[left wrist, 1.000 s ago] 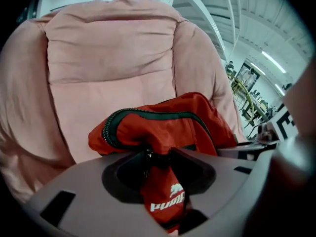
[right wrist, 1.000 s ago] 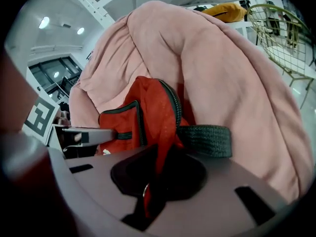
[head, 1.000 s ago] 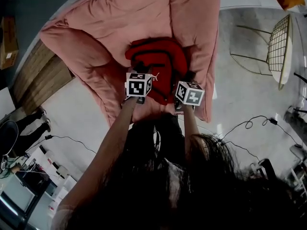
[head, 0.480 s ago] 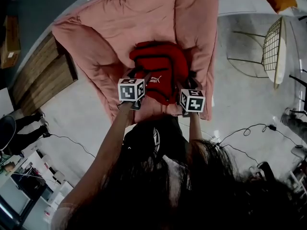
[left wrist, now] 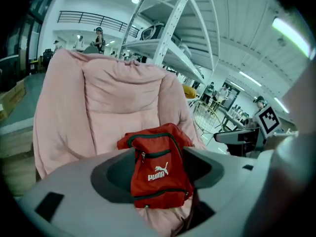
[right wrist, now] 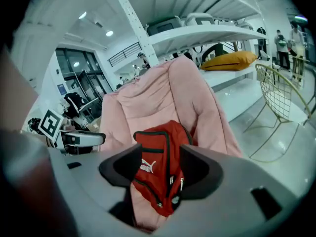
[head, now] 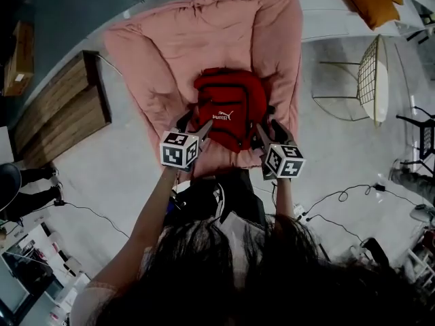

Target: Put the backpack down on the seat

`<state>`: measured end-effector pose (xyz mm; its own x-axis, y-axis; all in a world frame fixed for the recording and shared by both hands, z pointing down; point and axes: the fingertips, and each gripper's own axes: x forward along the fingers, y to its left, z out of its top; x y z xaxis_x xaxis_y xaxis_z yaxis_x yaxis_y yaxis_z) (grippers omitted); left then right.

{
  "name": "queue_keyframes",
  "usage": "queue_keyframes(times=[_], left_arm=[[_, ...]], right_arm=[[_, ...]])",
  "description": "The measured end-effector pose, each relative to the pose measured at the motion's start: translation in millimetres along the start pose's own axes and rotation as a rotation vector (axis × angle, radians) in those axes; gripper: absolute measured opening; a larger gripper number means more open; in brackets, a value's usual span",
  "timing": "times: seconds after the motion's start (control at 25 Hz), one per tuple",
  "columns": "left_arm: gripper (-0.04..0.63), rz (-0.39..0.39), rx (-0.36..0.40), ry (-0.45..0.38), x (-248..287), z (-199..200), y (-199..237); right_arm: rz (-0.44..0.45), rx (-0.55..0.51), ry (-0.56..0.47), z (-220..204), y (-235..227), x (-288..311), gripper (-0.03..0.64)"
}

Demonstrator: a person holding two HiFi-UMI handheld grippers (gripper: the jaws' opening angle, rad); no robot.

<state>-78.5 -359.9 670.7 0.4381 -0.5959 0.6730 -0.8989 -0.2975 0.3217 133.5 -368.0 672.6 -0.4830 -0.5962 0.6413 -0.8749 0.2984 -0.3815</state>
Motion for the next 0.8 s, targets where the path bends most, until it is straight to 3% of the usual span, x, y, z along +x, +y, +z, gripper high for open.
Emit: queue_keyframes(times=[0.2, 0.32, 0.52, 0.68, 0.8], left_arm=[[0.305, -0.106, 0.122, -0.048, -44, 9, -28], [0.304, -0.161, 0.112, -0.078, -71, 10, -39], [0.291, -0.201, 0.070, -0.132, -127, 3, -46], [0.189, -0.193, 0.087, -0.187, -172, -2, -42], [0.155, -0.198, 0.097, -0.224, -204, -9, -38]], right_arm=[[0.033, 0.026, -0.070, 19, 46, -34, 0.242], [0.048, 0.031, -0.123, 25, 73, -50, 0.232], [0.089, 0.057, -0.159, 9, 122, -74, 0.140], [0.125, 0.040, -0.188, -2, 167, -93, 0.106], [0.146, 0.007, -0.207, -13, 203, -106, 0.097]])
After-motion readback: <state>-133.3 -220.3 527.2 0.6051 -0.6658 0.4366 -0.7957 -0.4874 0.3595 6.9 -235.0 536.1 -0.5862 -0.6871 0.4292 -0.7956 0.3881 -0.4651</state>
